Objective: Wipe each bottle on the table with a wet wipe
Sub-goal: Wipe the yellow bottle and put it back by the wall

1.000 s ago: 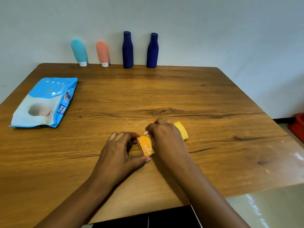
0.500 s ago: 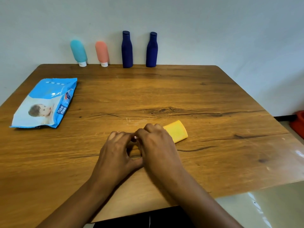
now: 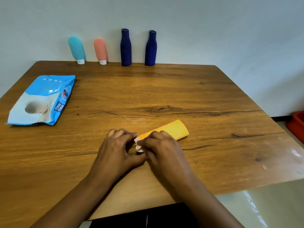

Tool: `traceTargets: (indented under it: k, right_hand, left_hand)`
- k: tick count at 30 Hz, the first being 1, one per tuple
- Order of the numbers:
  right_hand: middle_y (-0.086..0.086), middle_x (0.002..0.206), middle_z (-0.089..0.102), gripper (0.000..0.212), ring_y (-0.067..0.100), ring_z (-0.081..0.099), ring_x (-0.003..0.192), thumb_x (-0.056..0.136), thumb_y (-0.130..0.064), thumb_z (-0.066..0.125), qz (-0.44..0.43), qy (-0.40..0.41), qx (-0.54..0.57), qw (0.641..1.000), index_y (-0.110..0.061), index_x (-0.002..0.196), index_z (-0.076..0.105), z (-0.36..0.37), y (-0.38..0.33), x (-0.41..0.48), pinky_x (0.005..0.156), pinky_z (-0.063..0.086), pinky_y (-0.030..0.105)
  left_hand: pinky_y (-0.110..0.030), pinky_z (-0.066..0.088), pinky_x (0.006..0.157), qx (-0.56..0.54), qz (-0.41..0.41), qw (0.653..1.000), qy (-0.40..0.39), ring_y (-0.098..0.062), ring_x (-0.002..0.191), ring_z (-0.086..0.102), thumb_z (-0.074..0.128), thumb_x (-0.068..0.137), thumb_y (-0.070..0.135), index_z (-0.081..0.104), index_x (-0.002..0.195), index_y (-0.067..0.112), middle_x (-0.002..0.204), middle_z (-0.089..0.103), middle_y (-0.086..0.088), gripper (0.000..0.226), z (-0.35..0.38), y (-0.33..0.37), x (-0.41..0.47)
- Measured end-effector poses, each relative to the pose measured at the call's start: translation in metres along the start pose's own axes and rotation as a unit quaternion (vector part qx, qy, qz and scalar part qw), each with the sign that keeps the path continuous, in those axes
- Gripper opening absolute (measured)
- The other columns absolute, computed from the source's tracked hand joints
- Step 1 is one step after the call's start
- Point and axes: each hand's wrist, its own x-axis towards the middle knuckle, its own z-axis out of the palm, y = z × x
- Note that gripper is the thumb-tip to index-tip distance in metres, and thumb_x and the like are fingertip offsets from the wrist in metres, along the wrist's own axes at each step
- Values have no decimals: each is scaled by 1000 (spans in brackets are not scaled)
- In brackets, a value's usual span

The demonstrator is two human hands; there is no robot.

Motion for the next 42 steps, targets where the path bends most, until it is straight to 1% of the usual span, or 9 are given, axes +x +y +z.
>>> traceTargets:
  k: [3,7,15,20,27,32,34,39,42]
  right_hand:
    - [0,88,63,23,17,56,83,81,-10,66,55,48,-1,997,-16,102,72,-3,11,-5,66,45,28]
    - [-1,93,63,25,17,56,82,77,-8,70,2,25,4,1000,-16,101,71,5,-3,-18,65,50,31]
    - [2,96,64,20,18,60,84,82,-8,68,80,95,-12,992,-12,100,72,-6,31,-17,68,51,33]
    - [3,103,63,22,18,58,88,83,-14,65,0,42,-24,999,-14,104,69,4,14,-28,71,51,32]
    - [0,99,60,17,16,57,87,88,-11,60,169,119,-42,978,-12,102,70,-27,74,-17,72,49,32]
    - [3,101,62,29,17,55,87,78,-9,69,35,49,-50,997,-16,107,67,8,2,-21,68,49,28]
    - [3,102,62,32,18,55,87,78,-7,69,24,48,-39,998,-15,109,67,7,13,-20,69,50,29]
    - [5,105,58,26,20,52,95,91,-10,55,193,103,-96,971,-13,114,66,-20,85,-6,78,46,32]
    - [4,104,58,27,19,52,97,90,-8,54,179,133,-72,972,-13,114,66,-23,78,-2,81,44,29]
  left_hand:
    - [-9,30,71,16,-5,1000,-8,-6,95,42,71,58,62,64,119,20,98,58,9,74,1,4,1]
    - [-10,30,70,19,-1,1000,-15,-8,94,42,53,57,67,64,120,16,100,61,5,81,1,3,0]
    - [-17,33,69,46,-7,999,-19,-6,93,40,72,60,62,65,117,15,98,61,4,75,0,6,2]
    - [-6,27,70,21,-2,999,-31,-6,90,41,49,59,72,66,117,15,94,59,6,83,-3,8,1]
    - [-14,33,66,35,-5,999,-24,-6,90,43,50,59,74,67,114,15,96,61,6,82,-1,7,2]
    - [-6,28,70,32,-12,999,-18,-5,92,41,49,57,73,65,118,17,100,60,7,84,-2,8,2]
    - [-7,29,69,28,-14,999,-20,-4,93,41,52,58,73,64,119,19,101,59,8,82,-2,8,2]
    - [-5,29,69,37,-12,999,-21,1,94,36,71,60,66,63,120,21,106,59,10,75,-2,9,1]
    - [-4,28,71,42,-16,999,-14,0,95,37,78,62,54,63,120,20,109,61,7,69,-1,9,1]
